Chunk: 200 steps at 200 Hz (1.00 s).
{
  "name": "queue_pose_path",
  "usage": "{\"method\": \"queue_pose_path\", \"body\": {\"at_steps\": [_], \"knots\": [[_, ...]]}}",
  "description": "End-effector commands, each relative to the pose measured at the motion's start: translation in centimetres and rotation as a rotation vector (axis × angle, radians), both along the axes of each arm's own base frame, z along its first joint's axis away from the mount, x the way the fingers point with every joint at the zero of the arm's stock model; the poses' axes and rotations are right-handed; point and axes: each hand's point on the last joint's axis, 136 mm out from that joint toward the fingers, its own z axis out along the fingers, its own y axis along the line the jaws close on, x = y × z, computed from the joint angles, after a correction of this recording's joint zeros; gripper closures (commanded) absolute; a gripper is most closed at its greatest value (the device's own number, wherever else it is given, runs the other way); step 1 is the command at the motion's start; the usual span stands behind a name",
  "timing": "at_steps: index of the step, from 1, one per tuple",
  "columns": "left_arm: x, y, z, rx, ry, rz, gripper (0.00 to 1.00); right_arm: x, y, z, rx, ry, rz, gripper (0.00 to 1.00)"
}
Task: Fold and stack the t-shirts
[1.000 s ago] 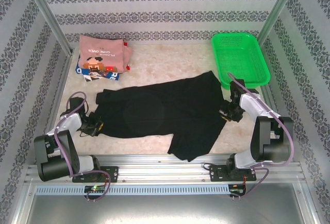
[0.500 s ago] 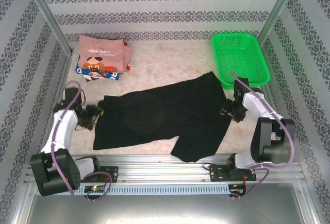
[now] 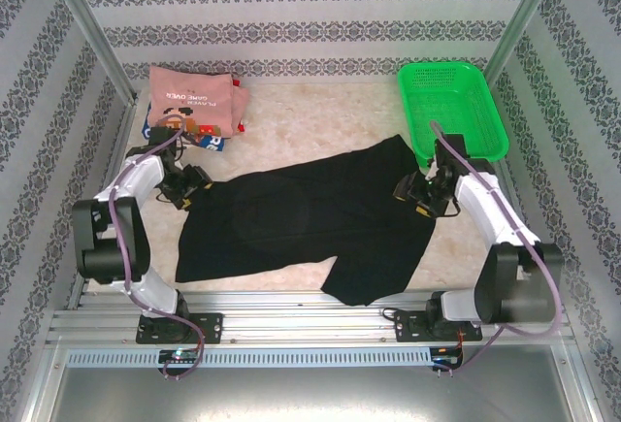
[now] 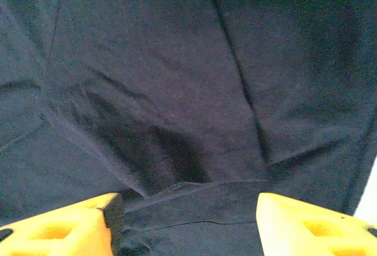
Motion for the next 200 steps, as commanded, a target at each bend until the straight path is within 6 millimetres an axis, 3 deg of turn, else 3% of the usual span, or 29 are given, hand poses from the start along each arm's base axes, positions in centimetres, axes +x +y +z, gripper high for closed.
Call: {"method": "queue_pose_path", "body": {"at_steps": [1, 59, 98, 115, 128, 143, 175, 200], "knots": [[1.9, 0.9, 0.2, 0.065, -0.042, -0.049, 0.38, 1.4, 1.4, 0.2, 0.038, -0.011, 0.007, 0.4], [3.7, 2.1, -1.5, 0.124, 0.024, -0.084, 0.44, 1.6, 2.0, -0.4, 0.031, 0.001, 0.024, 0.43], [4.0, 1.6, -2.8, 0.122, 0.094, -0.122, 0.61, 1.7, 2.0, -0.1, 0.033, -0.012, 0.021, 0.44], [4.3, 1.5, -2.9, 0.114, 0.093, -0.132, 0.82, 1.8, 1.9, 0.2, 0.029, -0.024, 0.018, 0.44], [5.1, 1.3, -2.6, 0.105, 0.072, -0.136, 0.95, 1.9, 2.0, 0.3, 0.031, -0.028, 0.02, 0.44], [6.4, 1.2, -1.7, 0.099, 0.029, -0.133, 1.0, 1.9, 2.0, 0.4, 0.032, -0.032, 0.023, 0.44], [9.4, 2.0, 1.4, 0.123, -0.074, -0.111, 1.0, 2.2, 2.2, 1.1, 0.039, -0.066, 0.037, 0.42], [11.8, 2.3, 1.9, 0.101, -0.115, -0.089, 1.0, 2.0, 2.1, 1.1, 0.036, -0.073, 0.043, 0.41]]}}
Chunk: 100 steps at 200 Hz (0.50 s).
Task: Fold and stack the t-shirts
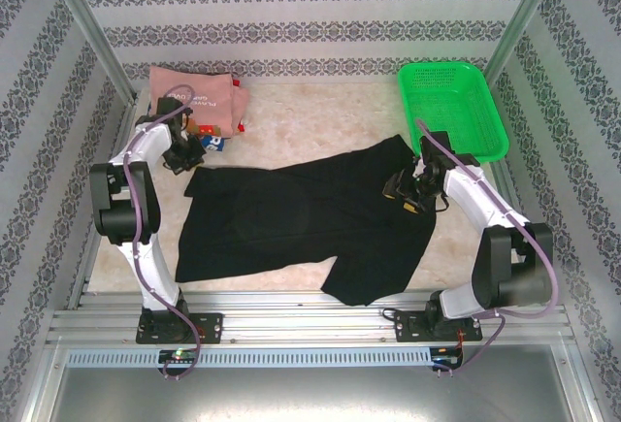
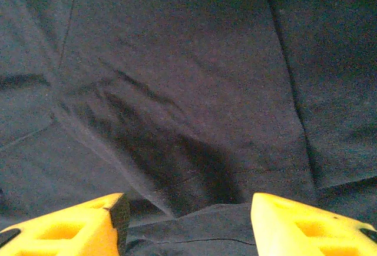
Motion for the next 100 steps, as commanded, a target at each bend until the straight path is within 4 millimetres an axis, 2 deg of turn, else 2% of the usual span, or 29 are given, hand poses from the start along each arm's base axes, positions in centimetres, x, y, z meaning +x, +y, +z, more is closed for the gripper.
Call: {"method": "queue_pose_path", "body": {"at_steps": [1, 23, 46, 55, 65, 74, 80, 89, 100], "knots": [[2.0, 0.2, 0.4, -0.021, -0.021, 0.01, 1.0, 0.6, 0.3, 1.5, 0.01, -0.058, 0.014, 0.41], [3.8, 0.1, -0.4, -0.035, -0.027, 0.003, 1.0, 0.4, 0.4, 1.4, 0.015, -0.054, 0.018, 0.41], [5.2, 0.1, -2.0, -0.05, -0.009, -0.002, 0.98, 0.1, 0.4, 1.3, 0.018, -0.054, 0.018, 0.4], [5.7, 0.2, -2.4, -0.049, -0.012, 0.0, 0.94, 0.0, 0.5, 1.3, 0.022, -0.056, 0.017, 0.4], [6.1, 0.3, -2.6, -0.049, -0.018, 0.009, 0.83, -0.1, 0.5, 1.2, 0.023, -0.056, 0.017, 0.4], [6.6, 0.5, -2.0, -0.049, -0.038, 0.017, 0.8, -0.3, 0.5, 1.3, 0.022, -0.057, 0.017, 0.4], [6.9, 0.7, -1.3, -0.04, -0.055, 0.023, 0.74, -0.4, 0.5, 1.4, 0.021, -0.06, 0.017, 0.4], [7.2, 1.1, 0.1, -0.022, -0.092, 0.034, 0.63, -0.6, 0.4, 1.4, 0.019, -0.064, 0.019, 0.4], [7.1, 1.4, 2.3, 0.0, -0.13, 0.041, 0.57, -0.7, 0.4, 1.6, 0.018, -0.07, 0.021, 0.39]]}}
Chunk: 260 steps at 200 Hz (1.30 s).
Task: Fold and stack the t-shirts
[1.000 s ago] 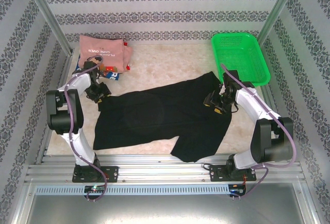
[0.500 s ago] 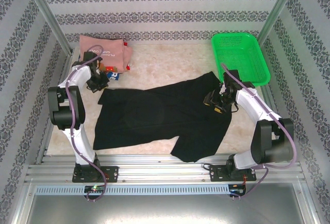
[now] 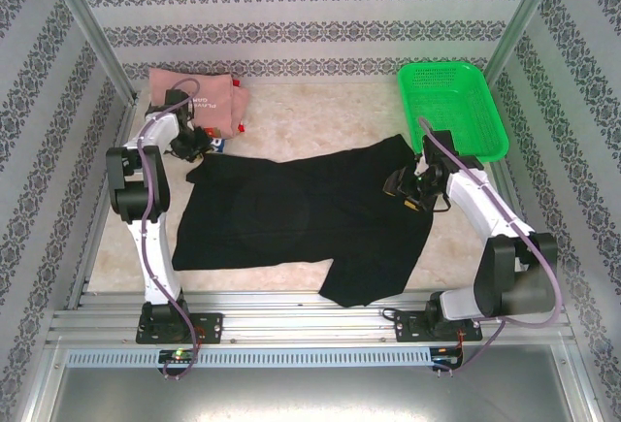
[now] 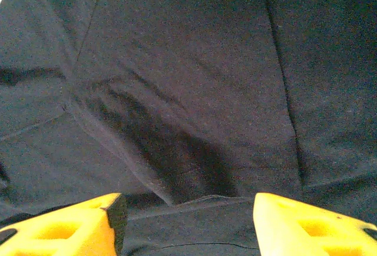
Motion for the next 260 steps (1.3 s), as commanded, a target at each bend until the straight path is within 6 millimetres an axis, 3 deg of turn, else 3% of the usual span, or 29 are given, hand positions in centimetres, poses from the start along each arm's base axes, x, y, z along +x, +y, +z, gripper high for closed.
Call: {"method": "queue_pose_path", "body": {"at_steps": [1, 16, 42, 72, 91, 140, 195, 228, 260], "knots": [[1.7, 1.3, 6.1, 0.042, -0.143, 0.032, 0.56, -0.8, 0.4, 0.3, 0.013, -0.013, 0.02, 0.39], [0.3, 1.5, 8.7, 0.076, -0.172, 0.028, 0.49, -1.2, 0.3, 0.3, 0.01, -0.014, 0.025, 0.39], [-4.6, 2.2, 9.1, 0.116, -0.141, 0.029, 0.45, -1.4, 0.3, 0.3, 0.018, -0.022, 0.021, 0.38], [-9.4, 1.7, 6.5, 0.119, -0.047, -0.027, 0.44, -1.1, 0.7, 0.6, 0.032, -0.036, 0.028, 0.37], [-11.1, 1.8, 4.1, 0.09, 0.005, -0.007, 0.45, -0.8, 0.9, 1.0, 0.04, -0.057, 0.045, 0.33], [-8.9, 1.4, 0.8, 0.007, -0.019, 0.04, 0.45, -0.3, 2.3, 3.1, 0.105, -0.189, 0.102, 0.16], [-6.4, 2.3, -0.6, 0.009, -0.056, 0.105, 0.49, -1.5, 2.3, 3.7, 0.11, -0.231, 0.107, 0.13], [-5.5, 2.1, -1.7, -0.017, -0.04, 0.11, 0.66, -1.8, 2.2, 3.6, 0.115, -0.231, 0.094, 0.13], [-4.4, 2.0, 0.2, -0.023, -0.078, 0.103, 0.84, -1.7, 2.1, 3.7, 0.109, -0.234, 0.085, 0.13]]}}
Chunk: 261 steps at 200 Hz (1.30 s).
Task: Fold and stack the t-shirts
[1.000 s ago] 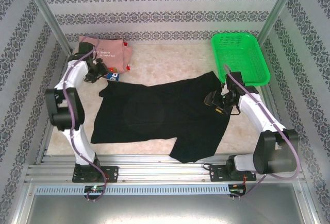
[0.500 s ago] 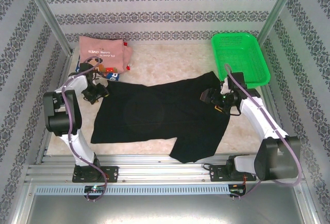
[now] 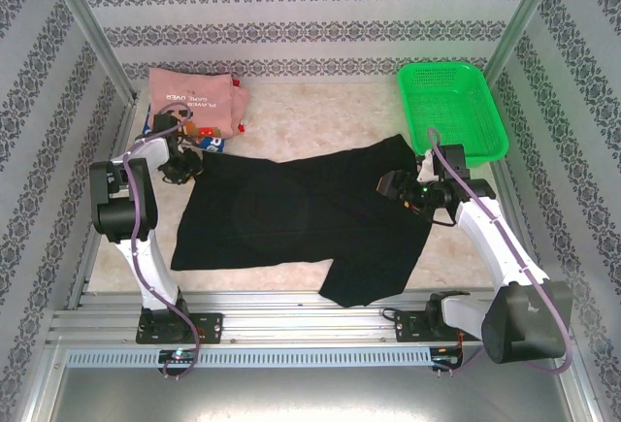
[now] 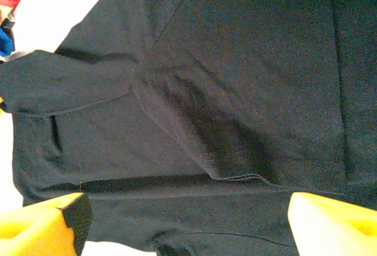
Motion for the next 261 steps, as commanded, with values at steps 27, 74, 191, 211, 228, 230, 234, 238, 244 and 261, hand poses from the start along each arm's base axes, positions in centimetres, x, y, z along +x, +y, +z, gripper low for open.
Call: {"method": "queue_pose_path", "body": {"at_steps": [27, 74, 191, 211, 228, 230, 234, 238, 244, 261], "knots": [[2.1, -0.3, 3.5, -0.042, -0.071, -0.01, 0.85, -0.1, 0.4, 0.2, 0.011, -0.02, 0.01, 0.11], [-1.5, -2.3, 6.3, -0.09, 0.005, -0.078, 0.86, 0.2, 0.4, 0.4, 0.006, -0.027, 0.015, 0.02], [-7.0, -4.5, 1.6, -0.185, 0.258, -0.166, 0.87, 0.7, 0.8, 0.3, 0.021, -0.023, 0.025, 0.02], [-5.0, -3.2, 1.6, -0.118, 0.232, -0.151, 0.78, 0.8, 0.9, 0.6, 0.021, -0.026, 0.03, 0.02], [-3.1, -2.4, 2.6, -0.079, 0.17, -0.132, 0.69, 0.8, 1.0, 0.7, 0.021, -0.03, 0.025, 0.02], [-2.9, -2.4, 2.6, -0.081, 0.166, -0.13, 0.66, 0.8, 1.0, 0.7, 0.022, -0.032, 0.026, 0.02], [-2.4, -2.5, 2.8, -0.089, 0.151, -0.127, 0.58, 0.8, 1.0, 0.7, 0.023, -0.029, 0.027, 0.02], [-2.0, -2.7, 2.9, -0.1, 0.139, -0.125, 0.53, 0.9, 1.0, 0.6, 0.024, -0.026, 0.026, 0.02], [-1.6, -3.1, 3.0, -0.116, 0.126, -0.127, 0.49, 0.9, 1.1, 0.5, 0.025, -0.022, 0.027, 0.02], [-1.8, -3.7, 3.7, -0.119, 0.111, -0.128, 0.46, 0.9, 1.3, 0.3, 0.025, -0.013, 0.036, 0.02]]}}
